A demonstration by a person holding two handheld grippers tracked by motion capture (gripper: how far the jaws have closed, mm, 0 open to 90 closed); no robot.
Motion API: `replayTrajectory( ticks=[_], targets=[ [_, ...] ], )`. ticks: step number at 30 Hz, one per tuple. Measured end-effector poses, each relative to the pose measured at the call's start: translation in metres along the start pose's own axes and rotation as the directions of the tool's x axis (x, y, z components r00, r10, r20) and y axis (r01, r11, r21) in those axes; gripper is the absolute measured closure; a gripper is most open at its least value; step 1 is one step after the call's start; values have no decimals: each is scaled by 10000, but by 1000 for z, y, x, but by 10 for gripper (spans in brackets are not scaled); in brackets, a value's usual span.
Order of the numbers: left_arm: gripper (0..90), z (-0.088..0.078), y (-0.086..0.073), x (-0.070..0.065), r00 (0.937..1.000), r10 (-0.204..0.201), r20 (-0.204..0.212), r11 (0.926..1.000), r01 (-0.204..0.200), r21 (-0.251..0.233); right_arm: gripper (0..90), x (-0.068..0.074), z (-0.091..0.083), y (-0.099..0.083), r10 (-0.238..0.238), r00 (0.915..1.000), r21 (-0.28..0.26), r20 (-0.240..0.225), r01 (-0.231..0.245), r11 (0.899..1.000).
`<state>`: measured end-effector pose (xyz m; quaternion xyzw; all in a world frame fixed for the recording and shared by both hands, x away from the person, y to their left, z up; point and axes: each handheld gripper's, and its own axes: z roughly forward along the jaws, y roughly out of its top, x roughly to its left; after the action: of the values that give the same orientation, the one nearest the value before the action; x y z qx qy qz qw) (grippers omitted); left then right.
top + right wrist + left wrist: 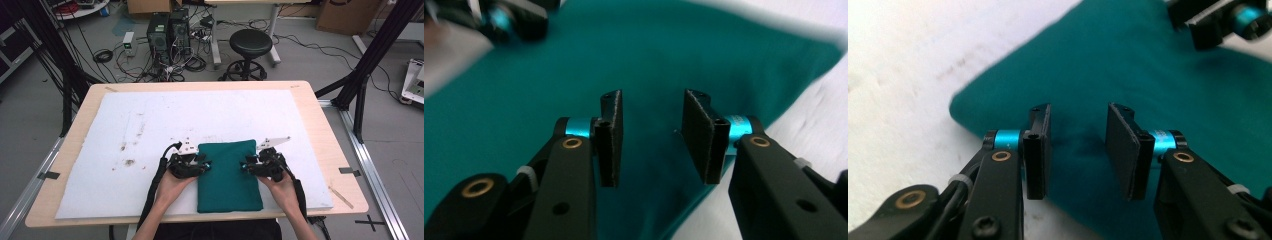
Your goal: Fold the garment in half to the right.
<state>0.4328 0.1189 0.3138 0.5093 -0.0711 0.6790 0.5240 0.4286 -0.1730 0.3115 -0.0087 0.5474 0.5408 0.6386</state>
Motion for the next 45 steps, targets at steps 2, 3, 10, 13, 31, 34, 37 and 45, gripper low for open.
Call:
replayTrajectory(
  ticks=[2, 3, 10, 13, 31, 34, 37, 45],
  targets=[
    [613, -2, 1, 0, 10000, 41, -73, 9999, -42, -108, 637, 0, 6, -8, -76, 9993, 307, 372, 65, 9995],
    [595, -6, 1, -1, 9999, 10, -119, 9997, -13, -226, 633, -3, 5, -11, 78, 9995, 143, 301, -82, 9999],
    [540, -29, -3, -18, 9932, 582, 1004, 9970, -526, -572, 549, 10, -17, -20, -16, 9997, -545, -260, 2, 9985],
    [530, -36, -11, -32, 9846, 1233, 1239, 9910, -1158, -665, 524, 24, -23, -28, -451, 9987, -466, -241, 440, 9979],
    [421, -51, -26, -37, 9810, 1843, 604, 9825, -1823, -383, 330, 25, -31, -44, -452, 9987, -711, 239, 468, 9964],
    [372, -63, -24, -18, 9900, 1340, 448, 9896, -1313, -587, 293, 18, -40, -38, -161, 9990, -1359, 426, 218, 9905],
    [335, -74, -22, 2, 9954, 907, 318, 9922, -875, -888, 243, 8, -45, -31, 154, 9973, -1702, 719, -29, 9854],
    [276, -109, -27, 47, 9947, 118, -1021, 9843, -295, -1742, 216, -21, -59, -14, 976, 9907, -2632, 952, -695, 9622]
  ],
)
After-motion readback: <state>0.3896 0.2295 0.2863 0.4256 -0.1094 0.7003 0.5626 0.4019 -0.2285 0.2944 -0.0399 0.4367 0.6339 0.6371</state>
